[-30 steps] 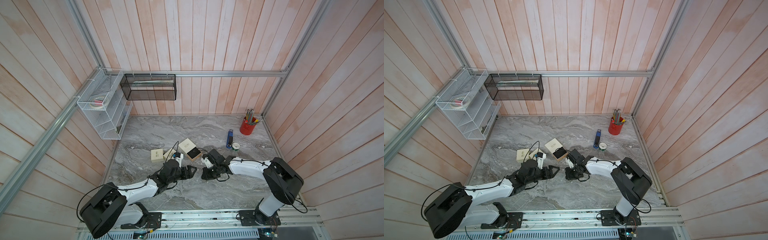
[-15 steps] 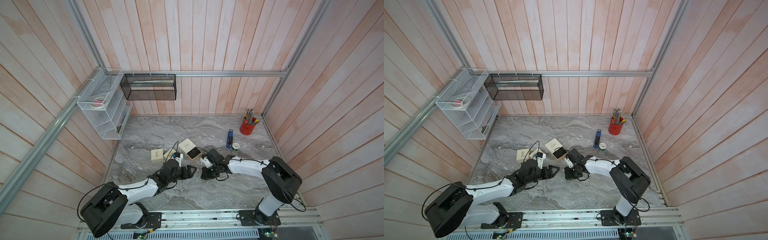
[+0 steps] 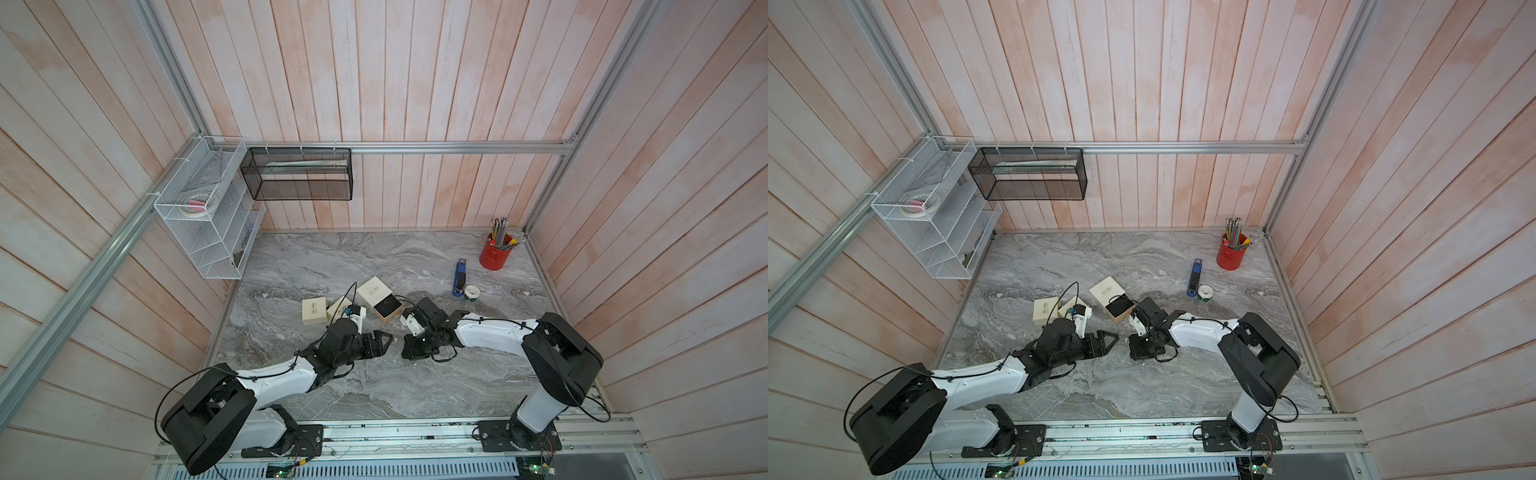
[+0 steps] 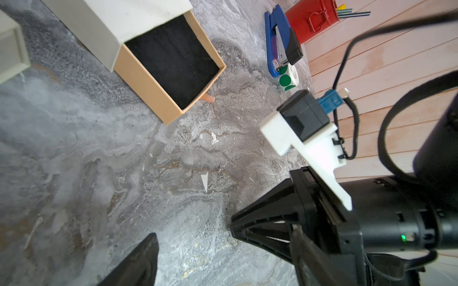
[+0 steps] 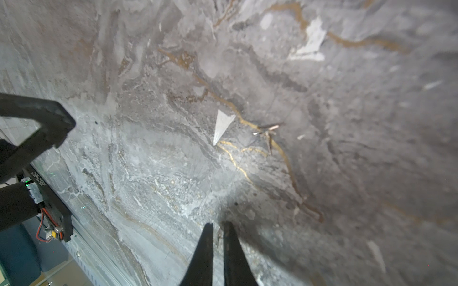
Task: Place the earrings into the drawer-style jewelry box
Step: Pick up the earring from the center of the board.
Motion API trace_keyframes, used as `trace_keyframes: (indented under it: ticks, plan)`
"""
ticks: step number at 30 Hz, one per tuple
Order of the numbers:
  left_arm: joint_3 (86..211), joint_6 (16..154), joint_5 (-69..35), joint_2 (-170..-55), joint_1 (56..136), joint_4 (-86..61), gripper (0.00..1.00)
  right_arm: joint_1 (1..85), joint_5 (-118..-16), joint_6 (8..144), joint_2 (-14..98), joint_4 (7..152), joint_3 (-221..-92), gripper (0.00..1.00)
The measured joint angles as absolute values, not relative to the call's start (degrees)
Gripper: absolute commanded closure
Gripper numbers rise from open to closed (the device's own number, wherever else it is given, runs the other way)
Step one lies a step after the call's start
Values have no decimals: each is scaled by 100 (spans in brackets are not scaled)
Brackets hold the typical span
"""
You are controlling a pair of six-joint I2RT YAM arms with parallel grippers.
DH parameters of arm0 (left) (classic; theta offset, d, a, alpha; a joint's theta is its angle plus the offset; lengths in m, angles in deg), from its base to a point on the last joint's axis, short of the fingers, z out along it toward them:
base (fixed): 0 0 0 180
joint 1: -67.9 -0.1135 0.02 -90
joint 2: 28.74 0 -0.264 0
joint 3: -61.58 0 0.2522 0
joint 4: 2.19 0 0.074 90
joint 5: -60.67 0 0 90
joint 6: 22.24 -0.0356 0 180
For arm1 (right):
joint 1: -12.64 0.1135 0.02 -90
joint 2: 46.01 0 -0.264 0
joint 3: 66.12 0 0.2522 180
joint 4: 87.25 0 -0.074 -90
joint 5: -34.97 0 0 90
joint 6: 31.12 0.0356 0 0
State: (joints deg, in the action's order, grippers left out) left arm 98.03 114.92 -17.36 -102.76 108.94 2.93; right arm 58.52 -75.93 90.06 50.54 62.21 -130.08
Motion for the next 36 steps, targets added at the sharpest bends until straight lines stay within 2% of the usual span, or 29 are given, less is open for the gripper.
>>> trace_keyframes:
  ticks: [19,36]
  plan:
    - [9803,11492,-1736,-10271,10894,293,16,5874,-7609,9006,5065,6221,-13001,88]
    - [9803,11492,-1739,-10201,10894,291,16,5874,-7606,9010,5056,6219,-12992,100]
